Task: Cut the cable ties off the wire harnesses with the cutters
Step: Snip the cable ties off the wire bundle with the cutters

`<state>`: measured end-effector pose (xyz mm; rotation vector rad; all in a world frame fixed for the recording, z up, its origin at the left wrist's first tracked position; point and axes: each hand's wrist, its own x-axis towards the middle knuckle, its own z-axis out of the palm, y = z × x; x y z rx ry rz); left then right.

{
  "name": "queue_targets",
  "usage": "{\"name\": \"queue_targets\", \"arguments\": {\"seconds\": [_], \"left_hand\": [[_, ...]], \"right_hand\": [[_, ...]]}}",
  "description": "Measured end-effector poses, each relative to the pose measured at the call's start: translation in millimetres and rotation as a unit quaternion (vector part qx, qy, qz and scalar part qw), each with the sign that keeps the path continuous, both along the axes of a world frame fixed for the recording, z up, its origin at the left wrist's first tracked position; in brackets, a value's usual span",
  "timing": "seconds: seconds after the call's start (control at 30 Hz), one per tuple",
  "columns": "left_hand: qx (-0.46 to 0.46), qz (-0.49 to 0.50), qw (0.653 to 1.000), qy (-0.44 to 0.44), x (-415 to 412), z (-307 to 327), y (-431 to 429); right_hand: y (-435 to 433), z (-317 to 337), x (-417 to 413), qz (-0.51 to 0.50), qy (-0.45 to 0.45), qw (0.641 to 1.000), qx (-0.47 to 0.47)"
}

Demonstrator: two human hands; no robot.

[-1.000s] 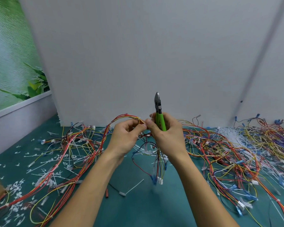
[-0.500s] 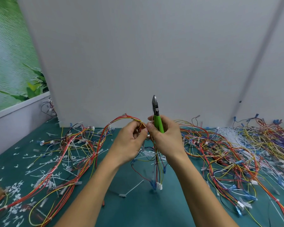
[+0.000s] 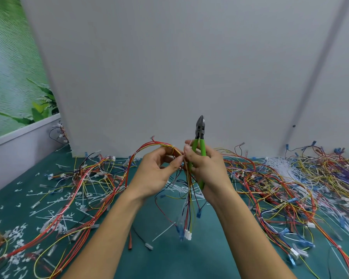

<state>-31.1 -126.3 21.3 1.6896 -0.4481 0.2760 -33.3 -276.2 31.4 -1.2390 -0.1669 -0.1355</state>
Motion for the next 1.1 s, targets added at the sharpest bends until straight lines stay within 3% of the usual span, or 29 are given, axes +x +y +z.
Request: {"name": "queue_targets", "arguments": {"seconds": [0.17, 0.33, 0.6, 0.73, 0.83, 1.0, 1.1], "left_hand": [[-0.034, 0.014, 0.999, 0.004, 0.4, -1.8, -3.3], [-0.048, -0.011, 0.999, 0.016, 0.2, 0.0, -3.6], [-0.028, 0.041, 0.999, 0.014, -1.2, 1.7, -6.2], [-0.002, 0.117, 0.993, -0.013, 1.6, 5.3, 2.4], [0.017, 0.176, 0.984, -0.037, 4.7, 7.7, 11.7], [0.005, 0.233, 0.97, -0.062, 9.5, 10.7, 27.0], [0.003, 0.237, 0.969, -0.066, 11.6, 11.0, 32.4]], "right_hand": [[1.0, 1.9, 2.3, 0.059, 0.074, 0.99, 0.102], [0.9, 6.2, 0.2, 0.085, 0.08, 0.978, 0.175], [-4.4, 4.4, 4.8, -0.076, 0.025, 0.992, 0.1], [-13.5, 3.9, 6.4, -0.156, -0.025, 0.987, -0.01], [-21.4, 3.8, 7.3, -0.189, -0.083, 0.961, -0.184], [-24.0, 0.8, 4.6, -0.076, -0.101, 0.871, -0.474], [-15.5, -2.3, 0.0, -0.052, -0.114, 0.84, -0.528]]}}
